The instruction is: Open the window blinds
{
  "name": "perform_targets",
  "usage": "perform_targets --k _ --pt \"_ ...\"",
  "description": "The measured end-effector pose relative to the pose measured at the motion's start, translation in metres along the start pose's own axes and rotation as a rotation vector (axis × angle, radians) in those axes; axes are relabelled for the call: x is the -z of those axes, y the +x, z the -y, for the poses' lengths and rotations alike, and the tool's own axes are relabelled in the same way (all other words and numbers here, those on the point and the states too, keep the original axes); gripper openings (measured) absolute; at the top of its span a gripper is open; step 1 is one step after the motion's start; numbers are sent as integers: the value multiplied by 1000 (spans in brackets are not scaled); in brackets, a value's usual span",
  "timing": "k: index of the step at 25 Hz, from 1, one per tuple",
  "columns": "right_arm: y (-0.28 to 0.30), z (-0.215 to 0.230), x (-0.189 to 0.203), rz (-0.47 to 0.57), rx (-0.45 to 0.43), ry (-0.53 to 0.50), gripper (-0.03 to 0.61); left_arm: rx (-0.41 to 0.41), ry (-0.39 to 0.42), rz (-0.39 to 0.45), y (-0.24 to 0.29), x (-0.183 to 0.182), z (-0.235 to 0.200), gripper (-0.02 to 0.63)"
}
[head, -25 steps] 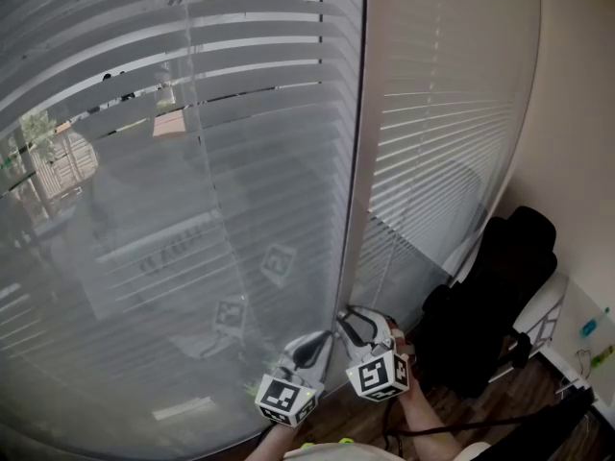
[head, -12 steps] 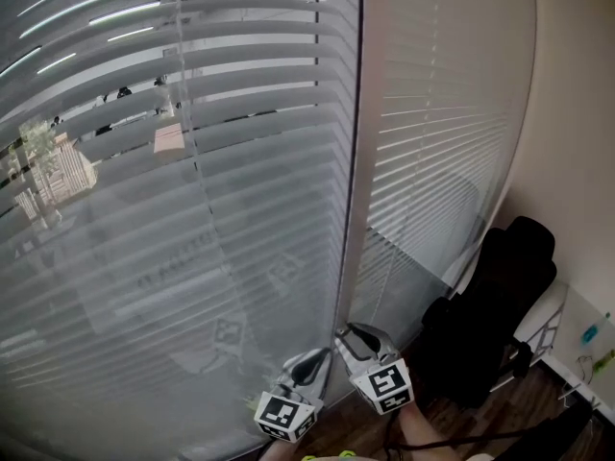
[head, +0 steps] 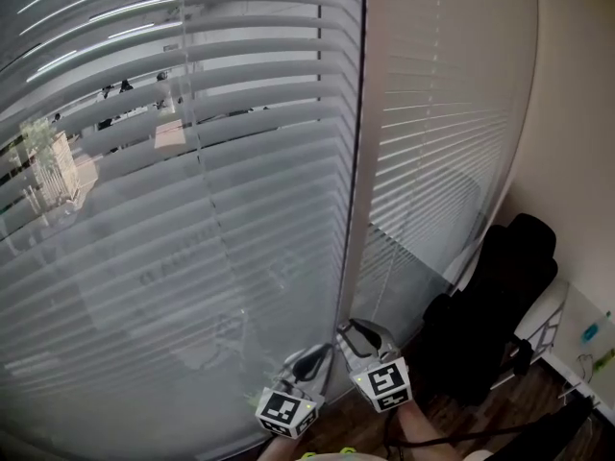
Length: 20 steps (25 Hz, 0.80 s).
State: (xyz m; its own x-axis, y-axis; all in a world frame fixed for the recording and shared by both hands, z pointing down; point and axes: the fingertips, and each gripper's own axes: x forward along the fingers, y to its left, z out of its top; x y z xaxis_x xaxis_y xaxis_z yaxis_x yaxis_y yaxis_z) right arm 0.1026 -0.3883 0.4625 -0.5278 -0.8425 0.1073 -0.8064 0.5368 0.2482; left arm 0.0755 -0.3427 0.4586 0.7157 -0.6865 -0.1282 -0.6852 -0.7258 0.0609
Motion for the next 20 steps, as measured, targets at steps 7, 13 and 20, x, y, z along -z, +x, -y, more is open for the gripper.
perform_targets --k 7,13,20 --pt "-3 -8 -3 -129 44 -509 146 -2 4 -1 0 0 0 -5" --pt "1 -7 5 -181 49 -633 137 2 -2 -1 -1 1 0 -5" --pt "1 -5 5 -152 27 -459 132 -1 -8 -2 0 -1 -1 -5"
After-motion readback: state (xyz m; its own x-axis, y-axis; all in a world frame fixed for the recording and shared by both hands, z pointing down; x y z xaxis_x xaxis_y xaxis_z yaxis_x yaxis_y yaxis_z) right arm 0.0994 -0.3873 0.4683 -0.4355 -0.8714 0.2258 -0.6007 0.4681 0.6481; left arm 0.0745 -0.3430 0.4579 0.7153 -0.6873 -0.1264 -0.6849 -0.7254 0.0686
